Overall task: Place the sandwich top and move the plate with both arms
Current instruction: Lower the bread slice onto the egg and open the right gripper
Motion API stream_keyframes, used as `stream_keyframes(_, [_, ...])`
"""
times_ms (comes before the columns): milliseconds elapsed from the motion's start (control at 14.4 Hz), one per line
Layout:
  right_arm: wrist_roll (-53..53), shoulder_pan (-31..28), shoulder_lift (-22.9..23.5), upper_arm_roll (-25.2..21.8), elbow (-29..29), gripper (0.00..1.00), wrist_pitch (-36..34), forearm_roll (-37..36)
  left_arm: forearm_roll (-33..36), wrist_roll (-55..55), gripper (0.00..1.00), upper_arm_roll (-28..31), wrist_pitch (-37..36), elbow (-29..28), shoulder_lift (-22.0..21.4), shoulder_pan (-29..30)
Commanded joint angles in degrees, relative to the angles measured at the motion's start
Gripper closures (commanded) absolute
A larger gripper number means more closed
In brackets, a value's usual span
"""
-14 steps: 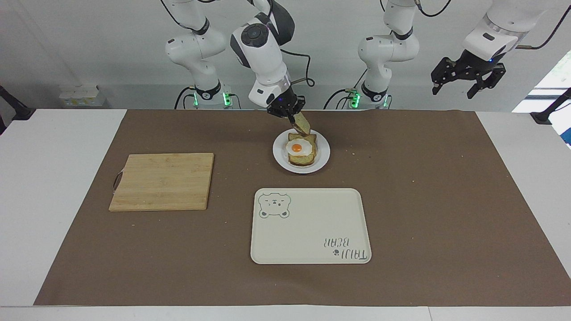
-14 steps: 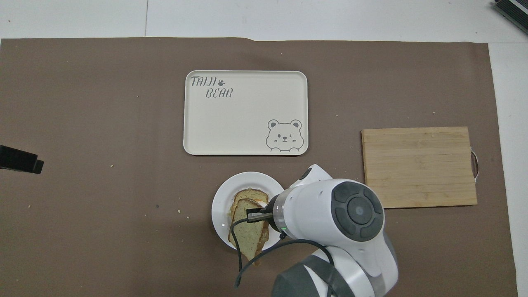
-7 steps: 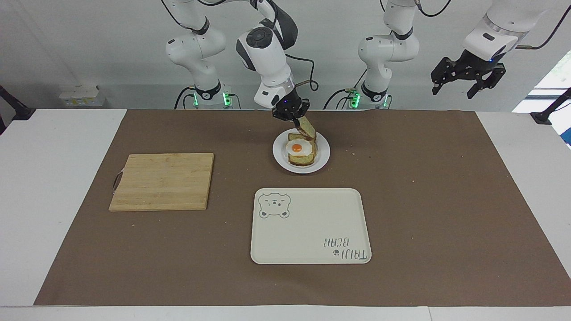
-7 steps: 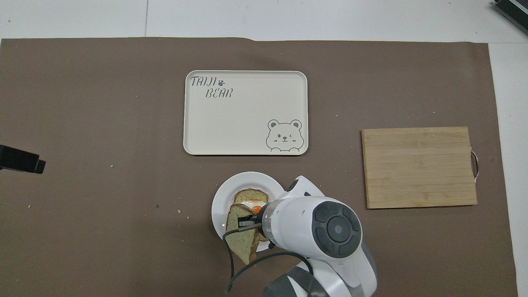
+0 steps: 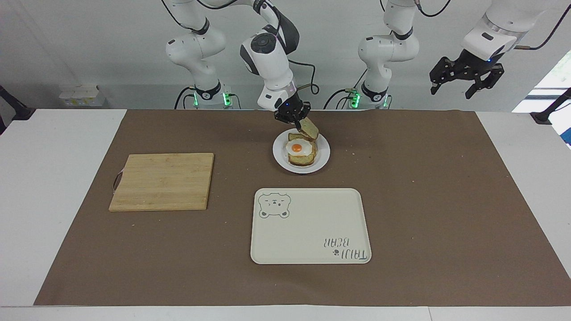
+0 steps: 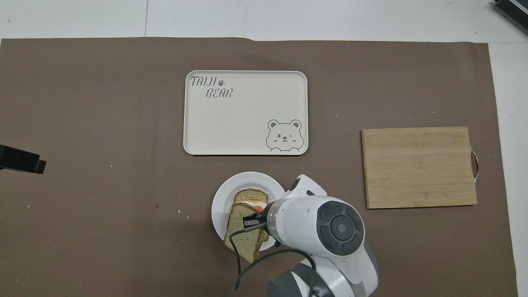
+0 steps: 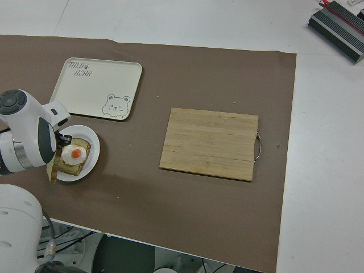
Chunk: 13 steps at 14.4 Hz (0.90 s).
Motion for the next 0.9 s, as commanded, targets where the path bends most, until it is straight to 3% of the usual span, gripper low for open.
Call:
stream_keyframes(0, [-7.7,-3.2,0.3,0.2,-1.0,1.0,1.1,0.8,-0.4,-0.1,0.0,0.6,0.0,-1.7,-1.4,-0.8])
stream_keyframes(693, [-8.2,-3.8,0.7,0.2,-0.8,1.0,2.1,0.8,-0.4,-0.3,0.0,0.6,0.0,-1.7,-1.4,-0.8])
stream_keyframes(831, [-7.8,-2.8,2.6,0.2,-0.8,1.0,4.9,0.8,-0.4,-0.4,0.0,0.6,0.0,-1.7,-1.4,-0.8])
